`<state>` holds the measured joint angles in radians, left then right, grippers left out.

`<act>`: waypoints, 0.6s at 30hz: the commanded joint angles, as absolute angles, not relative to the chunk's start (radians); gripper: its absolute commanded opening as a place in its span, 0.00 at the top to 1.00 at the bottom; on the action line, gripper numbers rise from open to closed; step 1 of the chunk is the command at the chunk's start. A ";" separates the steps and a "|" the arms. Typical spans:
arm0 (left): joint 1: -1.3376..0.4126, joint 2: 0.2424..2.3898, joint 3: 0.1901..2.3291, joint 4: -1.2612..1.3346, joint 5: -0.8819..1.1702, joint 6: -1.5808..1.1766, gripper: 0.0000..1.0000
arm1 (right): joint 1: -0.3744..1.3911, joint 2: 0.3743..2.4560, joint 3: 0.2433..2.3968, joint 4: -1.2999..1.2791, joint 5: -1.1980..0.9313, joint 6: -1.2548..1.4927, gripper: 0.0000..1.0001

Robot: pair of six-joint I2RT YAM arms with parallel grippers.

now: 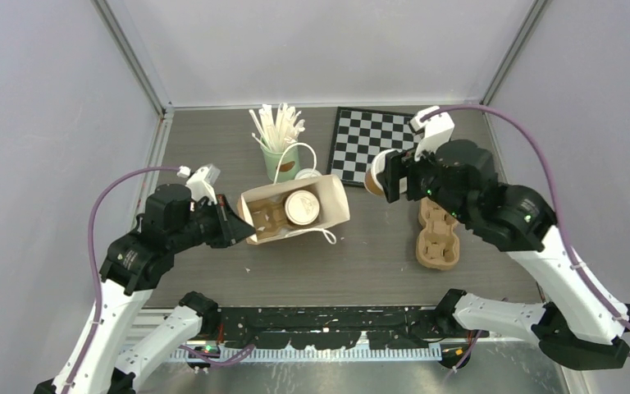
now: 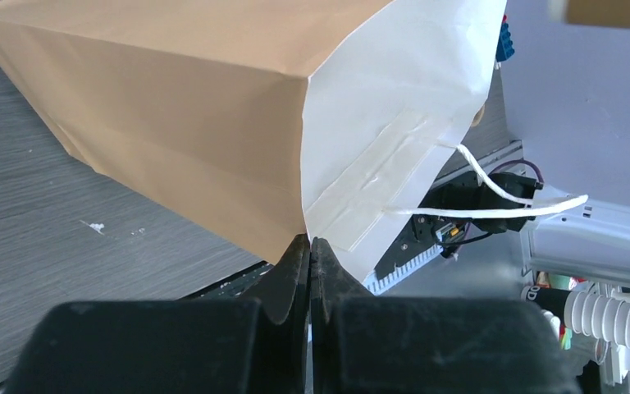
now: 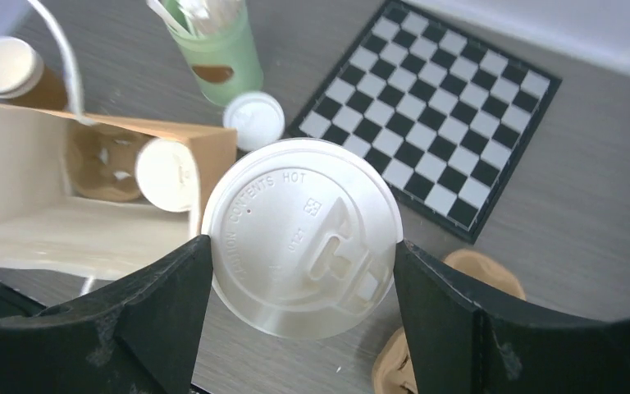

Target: Pack the takeout coffee

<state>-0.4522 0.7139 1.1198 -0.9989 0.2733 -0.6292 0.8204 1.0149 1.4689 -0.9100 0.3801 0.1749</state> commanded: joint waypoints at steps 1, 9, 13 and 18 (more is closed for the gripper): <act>-0.458 0.700 1.115 -0.906 0.296 -0.650 1.00 | 0.846 1.058 1.659 -1.010 0.330 0.092 0.23; -0.457 0.727 1.122 -0.895 0.314 -0.649 1.00 | 0.896 1.104 1.698 -0.930 0.116 0.066 0.23; -0.457 0.737 1.121 -0.884 0.339 -0.649 1.00 | 0.946 1.117 1.653 -0.846 0.099 0.071 0.23; -0.457 0.736 1.118 -0.873 0.355 -0.650 1.00 | 0.990 1.140 1.605 -0.756 0.107 0.028 0.23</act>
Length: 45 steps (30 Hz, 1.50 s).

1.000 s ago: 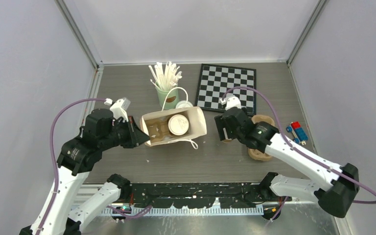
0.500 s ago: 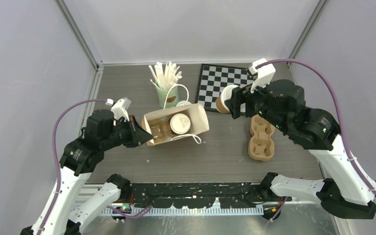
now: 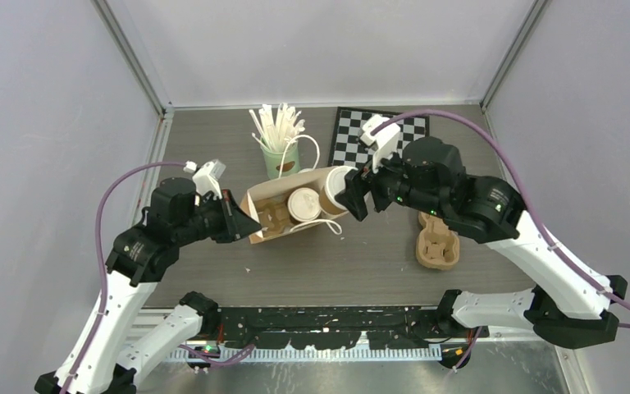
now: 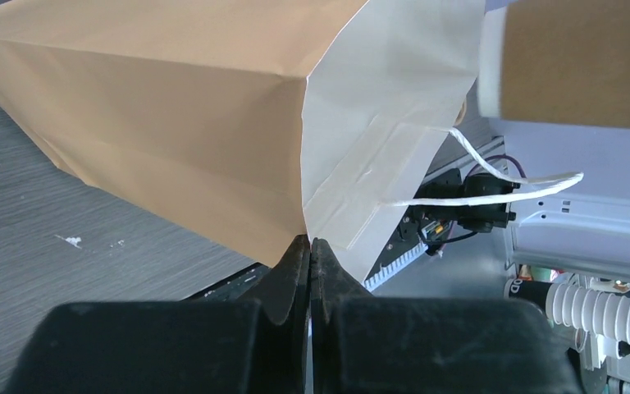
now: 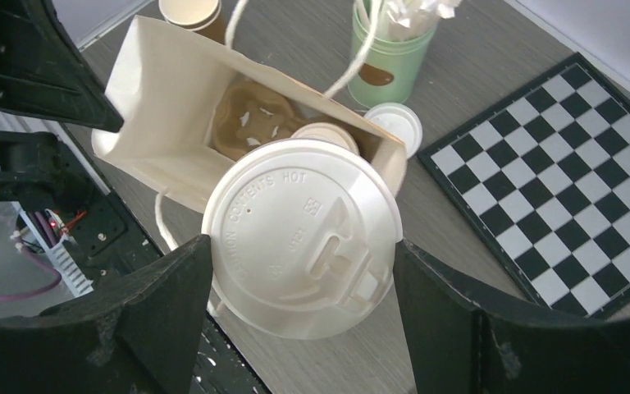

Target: Pack the takeout coffee

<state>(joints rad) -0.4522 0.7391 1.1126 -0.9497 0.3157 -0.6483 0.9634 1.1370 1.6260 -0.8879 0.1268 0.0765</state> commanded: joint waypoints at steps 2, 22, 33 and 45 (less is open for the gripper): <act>-0.457 0.742 1.116 -0.865 0.371 -0.651 1.00 | 0.995 1.154 1.588 -0.713 0.114 0.006 0.22; -0.457 0.905 1.093 -0.630 0.630 -0.663 1.00 | 1.042 1.082 1.413 -0.767 0.146 -0.035 0.22; -0.457 0.867 1.028 -0.726 0.563 -0.667 0.88 | 1.138 1.132 1.360 -0.697 0.211 -0.058 0.23; -0.457 0.826 1.040 -0.832 0.466 -0.675 0.65 | 1.153 1.151 1.266 -0.630 0.202 -0.193 0.23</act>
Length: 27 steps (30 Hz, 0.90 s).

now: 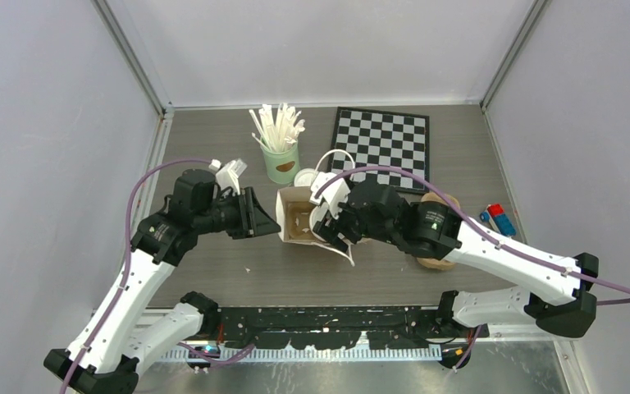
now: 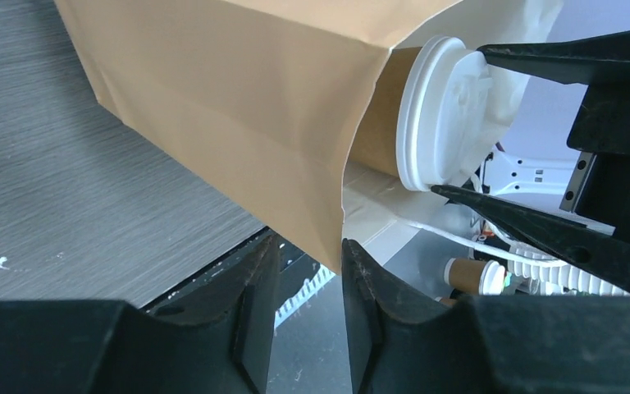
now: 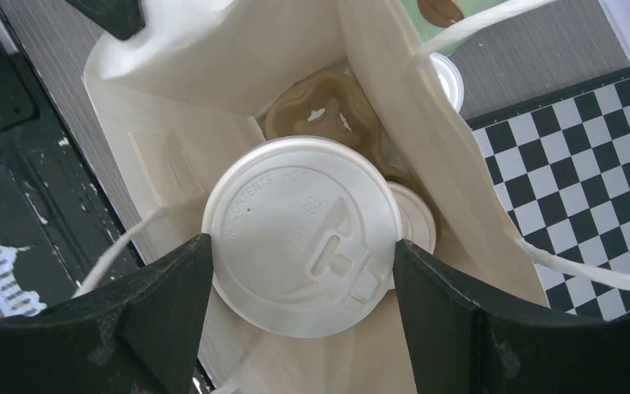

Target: Pack the takeout coffee

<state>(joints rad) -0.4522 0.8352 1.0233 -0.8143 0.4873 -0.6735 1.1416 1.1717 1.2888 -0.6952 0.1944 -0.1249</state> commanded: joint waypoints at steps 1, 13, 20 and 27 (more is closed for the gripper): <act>-0.457 0.827 1.040 -0.832 0.468 -0.677 0.63 | 1.154 1.152 1.259 -0.625 0.198 -0.201 0.23; -0.457 0.828 1.005 -0.795 0.499 -0.700 0.65 | 1.193 1.172 1.181 -0.535 0.199 -0.263 0.22; -0.457 0.812 0.975 -0.764 0.538 -0.701 0.93 | 1.193 1.166 1.059 -0.345 0.144 -0.496 0.21; -0.457 0.823 0.982 -0.766 0.569 -0.673 1.00 | 1.194 1.189 1.033 -0.300 0.076 -0.647 0.21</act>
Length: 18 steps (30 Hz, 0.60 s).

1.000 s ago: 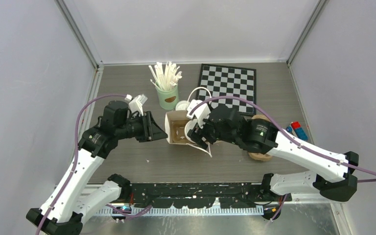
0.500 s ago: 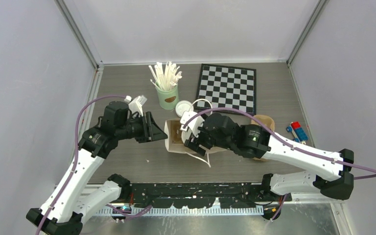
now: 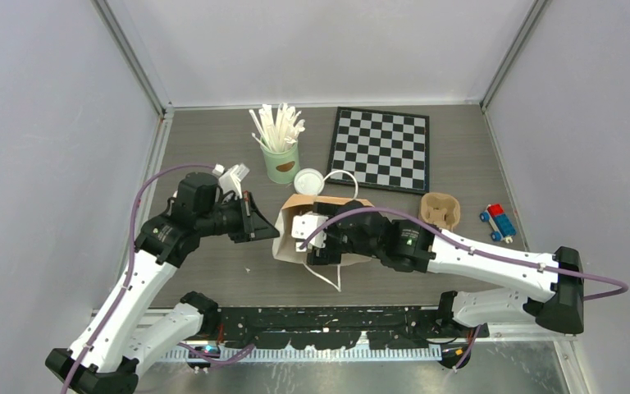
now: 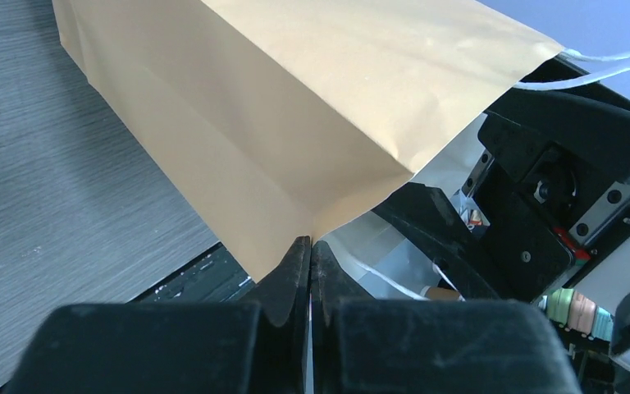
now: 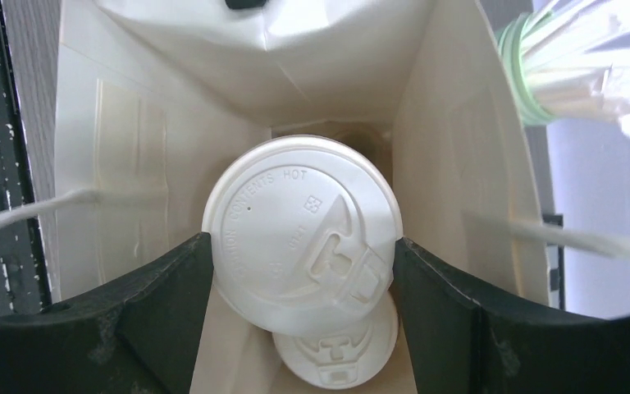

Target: Pack the takeout coffee

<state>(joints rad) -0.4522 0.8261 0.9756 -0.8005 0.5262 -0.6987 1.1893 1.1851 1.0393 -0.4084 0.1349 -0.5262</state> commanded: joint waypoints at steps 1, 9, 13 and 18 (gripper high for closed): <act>-0.457 0.824 0.986 -0.770 0.570 -0.669 1.00 | 1.193 1.194 1.029 -0.300 0.065 -0.659 0.21; -0.457 0.821 0.987 -0.780 0.580 -0.660 1.00 | 1.193 1.255 1.034 -0.290 0.074 -0.725 0.21; -0.457 0.818 0.985 -0.777 0.588 -0.660 1.00 | 1.193 1.271 1.019 -0.279 0.084 -0.751 0.21; -0.457 0.816 0.977 -0.774 0.614 -0.663 1.00 | 1.189 1.283 0.982 -0.243 0.071 -0.769 0.22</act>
<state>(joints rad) -0.4522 0.8291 0.9756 -0.8009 0.5602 -0.6727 1.1893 1.2770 1.0019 -0.3176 0.0803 -0.7353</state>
